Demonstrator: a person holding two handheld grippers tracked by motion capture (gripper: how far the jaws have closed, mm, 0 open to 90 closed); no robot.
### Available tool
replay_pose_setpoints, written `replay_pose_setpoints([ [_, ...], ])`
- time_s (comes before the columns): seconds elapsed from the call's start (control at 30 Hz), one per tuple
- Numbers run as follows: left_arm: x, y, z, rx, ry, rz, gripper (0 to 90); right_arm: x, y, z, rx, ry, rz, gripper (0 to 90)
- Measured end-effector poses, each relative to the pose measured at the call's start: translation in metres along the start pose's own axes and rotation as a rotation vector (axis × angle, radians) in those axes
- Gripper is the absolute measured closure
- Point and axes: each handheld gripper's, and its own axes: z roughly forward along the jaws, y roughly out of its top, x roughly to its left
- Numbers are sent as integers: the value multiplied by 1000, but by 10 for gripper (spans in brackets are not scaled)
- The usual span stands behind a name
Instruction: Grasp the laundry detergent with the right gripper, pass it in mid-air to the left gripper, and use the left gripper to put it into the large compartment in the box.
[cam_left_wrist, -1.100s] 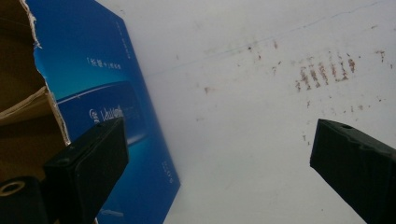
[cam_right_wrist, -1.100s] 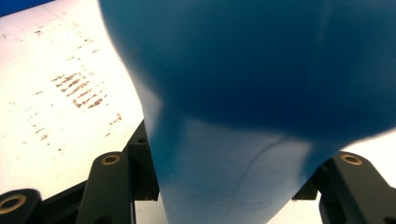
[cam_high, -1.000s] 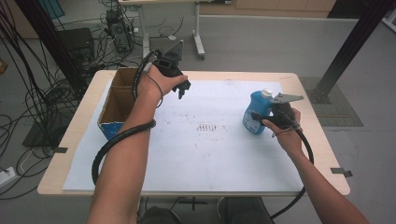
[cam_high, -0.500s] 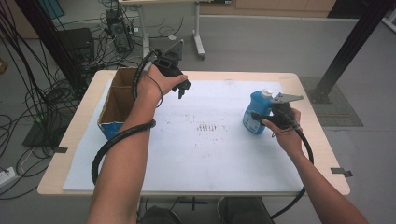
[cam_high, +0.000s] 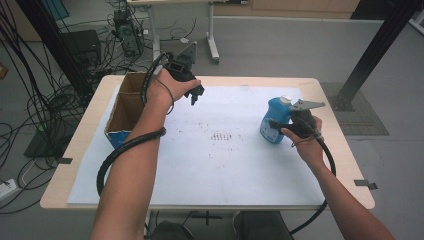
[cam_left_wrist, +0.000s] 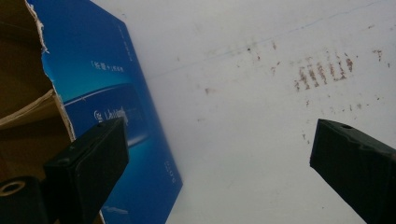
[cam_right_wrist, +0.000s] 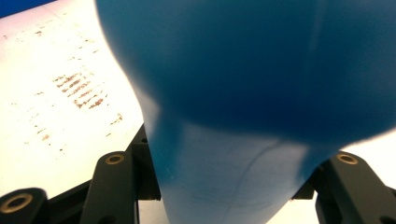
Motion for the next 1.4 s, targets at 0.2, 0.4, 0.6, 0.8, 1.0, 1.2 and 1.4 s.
replay_pose_setpoints([
  [0.2,-1,-1,-3,-2,-2,13,50,-1,1,0,8,3,0,444],
  [0.4,-2,-2,-10,-16,3,36,51,-1,3,0,18,7,2,444],
  [0.6,-2,-2,-16,-29,-10,65,48,-2,8,0,44,16,4,444],
  [0.8,0,-3,-27,-36,1,118,48,-2,19,0,67,45,11,444],
  [1.0,2,-4,-48,-49,6,209,51,4,42,-2,79,84,-5,443],
  [1.2,1,-2,-67,-79,7,278,50,14,65,-2,83,125,-43,443],
  [1.4,-3,-6,-92,-143,8,406,49,29,93,3,86,194,-90,443],
])
